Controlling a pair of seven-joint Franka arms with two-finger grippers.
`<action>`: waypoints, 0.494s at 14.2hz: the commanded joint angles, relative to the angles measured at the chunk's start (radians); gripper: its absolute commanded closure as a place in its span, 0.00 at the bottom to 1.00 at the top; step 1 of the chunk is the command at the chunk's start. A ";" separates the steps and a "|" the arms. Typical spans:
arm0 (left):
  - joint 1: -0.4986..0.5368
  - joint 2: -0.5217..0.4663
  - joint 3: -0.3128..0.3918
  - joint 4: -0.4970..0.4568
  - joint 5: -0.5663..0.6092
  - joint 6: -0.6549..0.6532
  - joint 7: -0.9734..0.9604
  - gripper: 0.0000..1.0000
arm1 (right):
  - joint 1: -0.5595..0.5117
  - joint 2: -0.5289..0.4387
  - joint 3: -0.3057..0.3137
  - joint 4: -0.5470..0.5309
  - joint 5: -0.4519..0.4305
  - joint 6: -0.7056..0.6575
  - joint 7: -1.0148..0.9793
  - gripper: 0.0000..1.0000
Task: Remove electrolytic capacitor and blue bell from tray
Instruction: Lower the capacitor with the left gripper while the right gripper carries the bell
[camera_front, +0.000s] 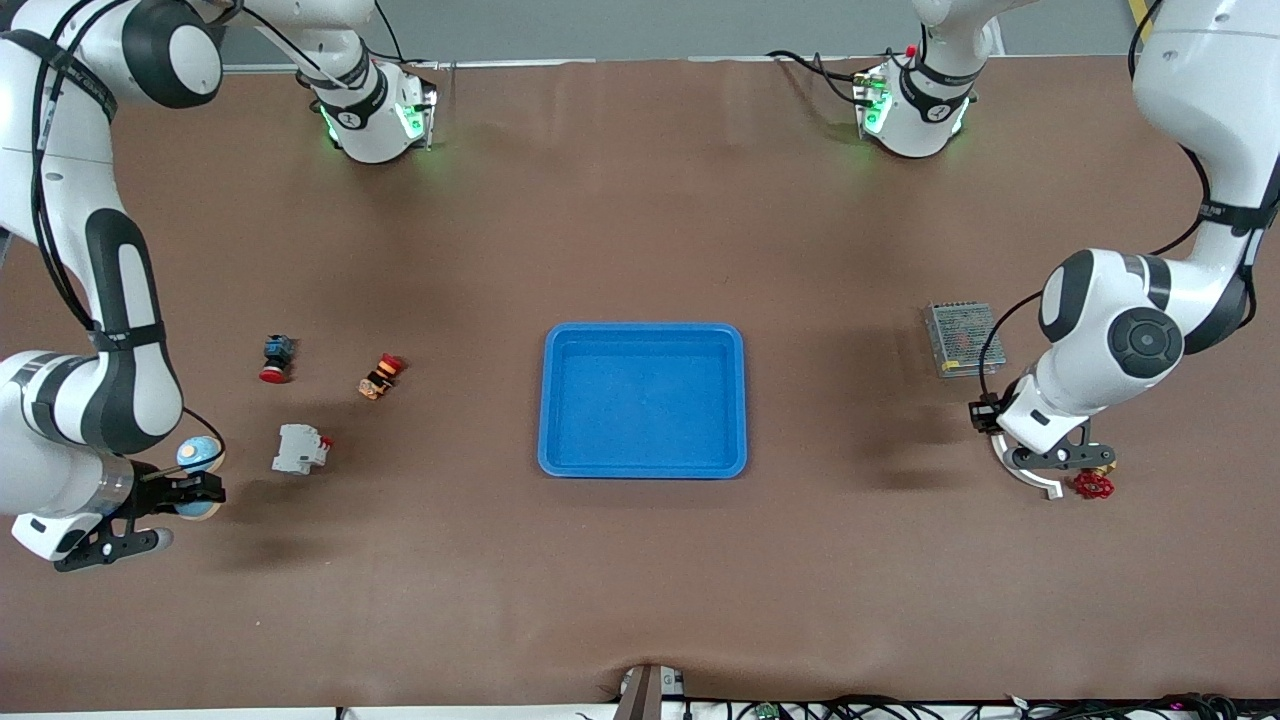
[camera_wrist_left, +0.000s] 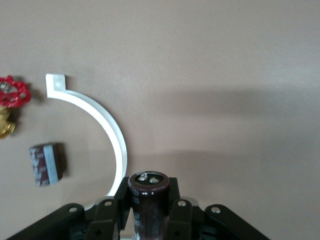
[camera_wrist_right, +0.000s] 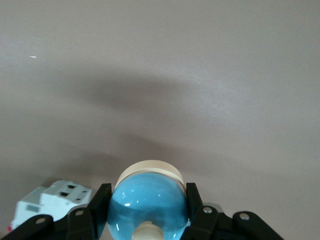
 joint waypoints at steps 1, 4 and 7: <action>0.040 0.061 -0.010 0.015 0.078 0.071 0.007 0.90 | -0.027 0.014 0.022 0.012 -0.016 0.013 -0.034 1.00; 0.034 0.107 -0.010 0.047 0.092 0.088 -0.006 0.90 | -0.047 0.082 0.022 0.097 -0.016 0.012 -0.145 1.00; 0.003 0.122 -0.008 0.056 0.097 0.088 -0.070 0.90 | -0.071 0.148 0.023 0.174 -0.016 0.015 -0.293 1.00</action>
